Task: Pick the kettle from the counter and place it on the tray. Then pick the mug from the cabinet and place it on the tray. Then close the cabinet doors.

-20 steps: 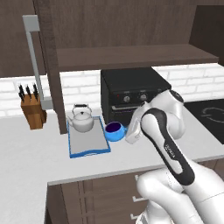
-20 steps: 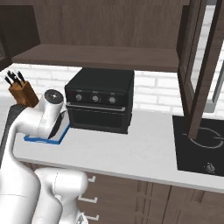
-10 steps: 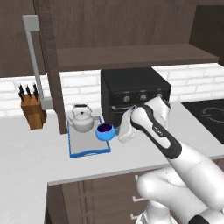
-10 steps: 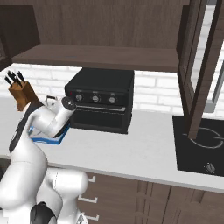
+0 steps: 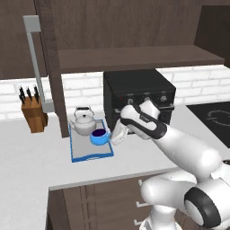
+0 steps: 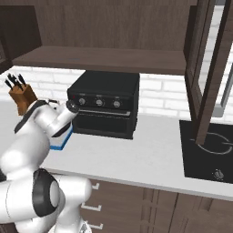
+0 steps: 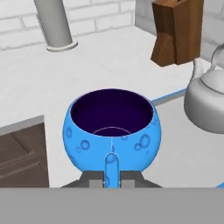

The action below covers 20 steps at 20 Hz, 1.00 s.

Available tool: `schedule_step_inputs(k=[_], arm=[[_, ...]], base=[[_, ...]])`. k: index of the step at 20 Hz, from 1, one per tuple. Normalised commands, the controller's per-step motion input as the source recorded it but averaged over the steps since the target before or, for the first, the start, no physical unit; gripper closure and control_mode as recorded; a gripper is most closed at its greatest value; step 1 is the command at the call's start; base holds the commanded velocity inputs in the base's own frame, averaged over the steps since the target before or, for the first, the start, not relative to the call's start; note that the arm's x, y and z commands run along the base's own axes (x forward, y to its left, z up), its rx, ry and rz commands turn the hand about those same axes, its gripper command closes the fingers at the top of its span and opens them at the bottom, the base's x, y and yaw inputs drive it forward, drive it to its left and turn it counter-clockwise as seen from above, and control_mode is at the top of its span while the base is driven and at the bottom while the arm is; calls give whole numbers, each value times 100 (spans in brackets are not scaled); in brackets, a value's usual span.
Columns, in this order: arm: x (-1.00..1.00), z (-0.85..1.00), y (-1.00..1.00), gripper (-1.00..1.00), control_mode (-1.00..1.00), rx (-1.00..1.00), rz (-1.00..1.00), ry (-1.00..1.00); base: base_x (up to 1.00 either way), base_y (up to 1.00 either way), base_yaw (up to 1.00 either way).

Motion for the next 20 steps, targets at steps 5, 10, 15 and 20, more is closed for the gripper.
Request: schedule_step_inputs(k=[5,10,15,20], arm=[[31,-34,9,100,-100,0,0,14],[32,-38,7,100,-100,0,0,7],[36,-32,20,100,-100,0,0,3],[40,-26,27,100,-100,0,0,0]], base=[[0,0,0],[0,0,0],[0,0,0],[0,0,0]])
